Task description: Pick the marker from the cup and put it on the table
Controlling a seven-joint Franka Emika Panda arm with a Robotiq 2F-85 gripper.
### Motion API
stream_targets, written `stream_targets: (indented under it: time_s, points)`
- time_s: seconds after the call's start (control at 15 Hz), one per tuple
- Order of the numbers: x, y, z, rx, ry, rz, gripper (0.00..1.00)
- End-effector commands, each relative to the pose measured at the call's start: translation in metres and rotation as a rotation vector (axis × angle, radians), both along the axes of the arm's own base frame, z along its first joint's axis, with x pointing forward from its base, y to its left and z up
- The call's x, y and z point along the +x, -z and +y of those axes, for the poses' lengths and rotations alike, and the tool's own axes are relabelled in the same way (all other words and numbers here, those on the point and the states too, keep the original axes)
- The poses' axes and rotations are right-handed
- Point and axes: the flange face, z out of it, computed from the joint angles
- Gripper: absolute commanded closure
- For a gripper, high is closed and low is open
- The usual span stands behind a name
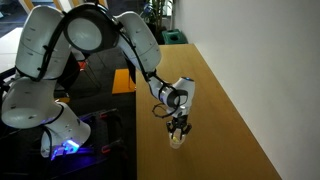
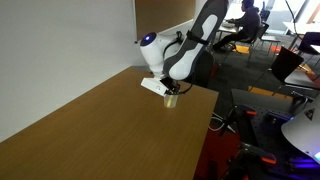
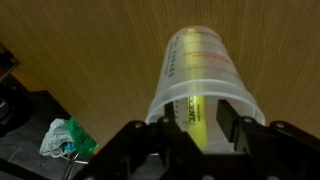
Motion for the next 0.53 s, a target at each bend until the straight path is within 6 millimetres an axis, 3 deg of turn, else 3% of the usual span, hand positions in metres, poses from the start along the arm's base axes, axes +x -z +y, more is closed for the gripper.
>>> stream_targets:
  time_s: [0.0,0.47]
  points:
    - [-0.0063,-0.0038,0.0001,-0.002,0.004,-0.032,0.53]
    - [-0.0156,-0.0066,-0.0016,-0.018,0.004,-0.051,0.56]
